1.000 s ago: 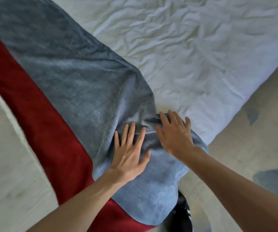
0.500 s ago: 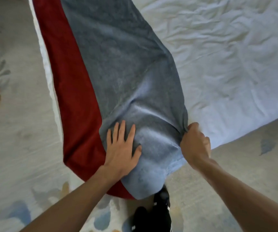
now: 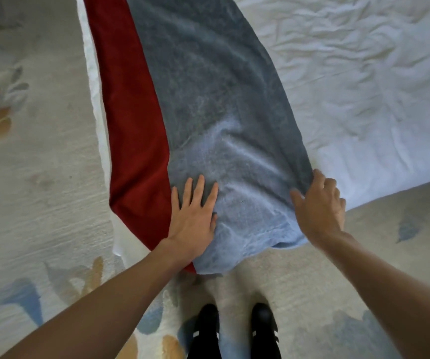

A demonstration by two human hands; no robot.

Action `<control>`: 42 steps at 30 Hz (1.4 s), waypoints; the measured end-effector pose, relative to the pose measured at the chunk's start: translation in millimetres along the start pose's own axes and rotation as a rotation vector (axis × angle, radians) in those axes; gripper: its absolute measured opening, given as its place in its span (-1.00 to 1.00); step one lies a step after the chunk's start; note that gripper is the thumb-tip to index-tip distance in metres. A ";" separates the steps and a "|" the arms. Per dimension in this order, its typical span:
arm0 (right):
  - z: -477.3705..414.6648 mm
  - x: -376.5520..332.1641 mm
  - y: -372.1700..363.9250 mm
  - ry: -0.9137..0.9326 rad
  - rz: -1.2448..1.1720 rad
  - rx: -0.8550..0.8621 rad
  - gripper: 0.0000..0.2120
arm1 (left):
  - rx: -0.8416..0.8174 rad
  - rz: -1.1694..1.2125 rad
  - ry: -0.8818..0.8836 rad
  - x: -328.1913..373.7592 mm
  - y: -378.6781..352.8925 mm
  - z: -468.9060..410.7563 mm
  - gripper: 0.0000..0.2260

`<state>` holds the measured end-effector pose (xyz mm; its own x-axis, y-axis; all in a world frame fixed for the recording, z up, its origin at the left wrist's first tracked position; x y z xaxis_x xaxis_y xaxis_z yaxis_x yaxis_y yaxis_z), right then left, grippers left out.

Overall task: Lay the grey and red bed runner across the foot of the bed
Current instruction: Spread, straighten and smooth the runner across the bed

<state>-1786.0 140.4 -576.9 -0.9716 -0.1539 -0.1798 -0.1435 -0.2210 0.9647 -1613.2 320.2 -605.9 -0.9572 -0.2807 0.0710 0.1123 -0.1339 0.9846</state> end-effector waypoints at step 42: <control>142.1 -162.8 -35.1 0.884 0.115 -0.211 -0.44 | 0.483 0.518 0.601 -92.5 41.0 95.4 -0.60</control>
<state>-1649.5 310.1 -554.1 -0.4674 -0.8478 -0.2505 0.0672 -0.3166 0.9462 -1545.5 431.4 -556.9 -0.5040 -0.6585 0.5589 0.2344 0.5186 0.8223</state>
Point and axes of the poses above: each hand's wrist, its own z-axis away from the middle knuckle, its own y-axis out of the back of the hand, x = y × z, the point moved 3 cm from there along -z, towards the middle knuckle, and after that the axes turned 11 degrees about -y, right-handed, at the moved point
